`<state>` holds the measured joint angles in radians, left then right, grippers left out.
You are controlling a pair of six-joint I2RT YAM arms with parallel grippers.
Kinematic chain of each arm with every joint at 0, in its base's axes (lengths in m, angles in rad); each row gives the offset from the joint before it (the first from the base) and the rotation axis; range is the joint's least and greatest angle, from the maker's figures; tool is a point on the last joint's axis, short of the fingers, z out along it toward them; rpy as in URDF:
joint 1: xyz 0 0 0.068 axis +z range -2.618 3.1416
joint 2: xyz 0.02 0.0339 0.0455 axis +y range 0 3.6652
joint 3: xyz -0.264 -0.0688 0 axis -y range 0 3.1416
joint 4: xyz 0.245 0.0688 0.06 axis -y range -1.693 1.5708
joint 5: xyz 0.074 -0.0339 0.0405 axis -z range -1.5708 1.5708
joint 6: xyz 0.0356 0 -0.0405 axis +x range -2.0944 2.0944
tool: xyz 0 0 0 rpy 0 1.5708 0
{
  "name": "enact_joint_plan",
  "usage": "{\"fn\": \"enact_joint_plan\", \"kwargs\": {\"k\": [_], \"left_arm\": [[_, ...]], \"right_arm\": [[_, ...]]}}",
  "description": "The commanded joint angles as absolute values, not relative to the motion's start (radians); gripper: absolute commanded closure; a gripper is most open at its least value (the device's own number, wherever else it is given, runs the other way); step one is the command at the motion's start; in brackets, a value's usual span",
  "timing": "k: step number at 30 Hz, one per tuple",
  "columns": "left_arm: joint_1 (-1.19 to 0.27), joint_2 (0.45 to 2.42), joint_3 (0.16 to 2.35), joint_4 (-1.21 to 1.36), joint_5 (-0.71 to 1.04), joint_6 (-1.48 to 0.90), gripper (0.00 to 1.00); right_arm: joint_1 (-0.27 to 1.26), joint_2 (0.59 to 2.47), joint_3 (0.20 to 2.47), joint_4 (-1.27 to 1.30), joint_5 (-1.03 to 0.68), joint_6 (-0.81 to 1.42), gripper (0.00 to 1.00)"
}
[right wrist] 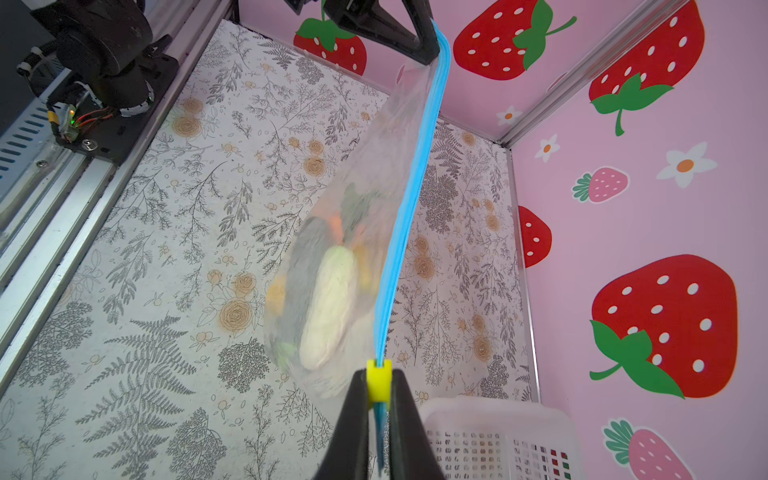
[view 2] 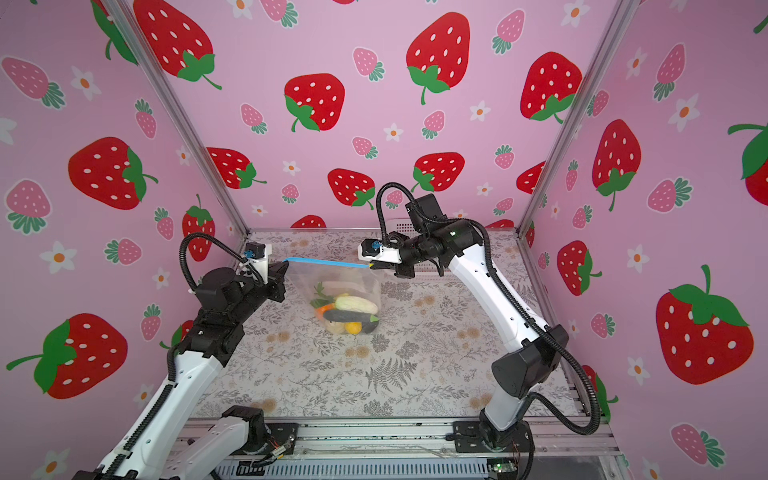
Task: Place the food in the zip-top bag and seal the zipper
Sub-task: 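Slide the right gripper along the blue zipper away from the left gripper, pressing it shut, then open the right gripper and move it back along the zipper toward the left gripper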
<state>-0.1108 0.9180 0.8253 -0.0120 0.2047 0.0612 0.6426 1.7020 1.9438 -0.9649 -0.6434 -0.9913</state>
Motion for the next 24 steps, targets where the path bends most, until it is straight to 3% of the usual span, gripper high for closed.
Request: {"fn": "enact_joint_plan", "kwargs": {"k": [1,20,24], "left_arm": [[-0.085,0.910,0.825,0.000,0.128,0.050,1.00],[-0.086,0.872,0.842,-0.024,0.193,0.015,1.00],[-0.084,0.852,0.839,-0.023,0.213,0.003,1.00]], "right_arm": [[0.625,1.665,1.937,-0.997,-0.671,-0.993,0.92],[0.682,1.634,1.925,-0.985,-0.654,-0.955,0.91],[0.708,1.619,1.904,-0.964,-0.632,-0.936,0.77]]}}
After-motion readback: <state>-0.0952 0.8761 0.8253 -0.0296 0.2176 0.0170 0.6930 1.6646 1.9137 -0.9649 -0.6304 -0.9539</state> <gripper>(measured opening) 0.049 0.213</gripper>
